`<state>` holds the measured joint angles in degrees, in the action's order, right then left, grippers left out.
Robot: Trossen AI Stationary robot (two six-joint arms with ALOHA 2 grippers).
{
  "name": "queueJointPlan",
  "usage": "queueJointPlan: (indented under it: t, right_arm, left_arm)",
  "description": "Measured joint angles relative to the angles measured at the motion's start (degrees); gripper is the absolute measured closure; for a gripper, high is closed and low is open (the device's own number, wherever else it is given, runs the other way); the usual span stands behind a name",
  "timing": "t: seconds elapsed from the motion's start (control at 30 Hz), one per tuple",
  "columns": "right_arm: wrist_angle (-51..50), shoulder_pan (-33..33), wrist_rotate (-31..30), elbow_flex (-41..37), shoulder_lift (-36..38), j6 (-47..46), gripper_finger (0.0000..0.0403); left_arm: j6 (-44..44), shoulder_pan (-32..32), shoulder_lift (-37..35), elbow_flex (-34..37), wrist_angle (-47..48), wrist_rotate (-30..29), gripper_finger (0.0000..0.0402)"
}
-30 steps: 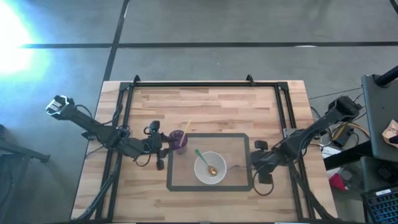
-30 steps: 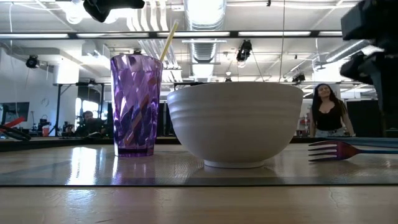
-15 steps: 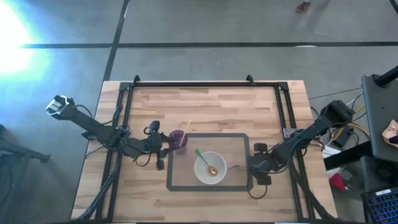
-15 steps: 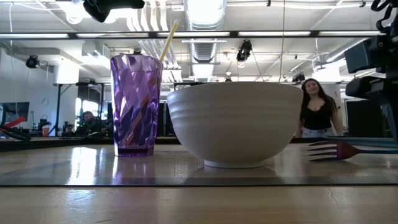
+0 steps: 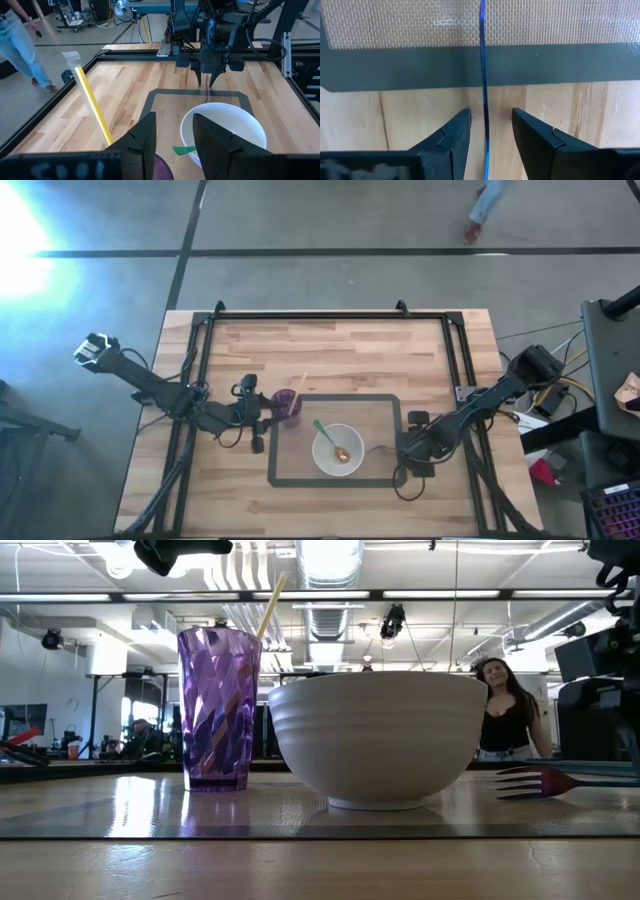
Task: Pick & Place Utensil
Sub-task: Put the purple fork into the white bowl on the transparent mat
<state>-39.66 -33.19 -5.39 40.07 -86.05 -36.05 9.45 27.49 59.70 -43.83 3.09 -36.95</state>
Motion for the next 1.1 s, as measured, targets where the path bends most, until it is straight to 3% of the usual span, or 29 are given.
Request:
queueJointPlan:
  t: [0.2,0.57,1.1]
  right_arm:
    - [-0.08,0.76,1.39,0.15,-0.72,-0.20,0.0278]
    - [-0.94,1.64,1.26,0.00,-0.14,-0.24,0.0389]
    - [-2.44,1.57,3.69,1.22,7.96,-1.90,0.0392]
  left_arm:
    - [0.00,0.00,0.00,0.02,0.02,0.00,0.0280]
    - [0.00,0.00,0.02,0.02,0.02,0.02,0.0280]
    - [0.02,0.00,0.02,0.02,0.04,0.02,0.0280]
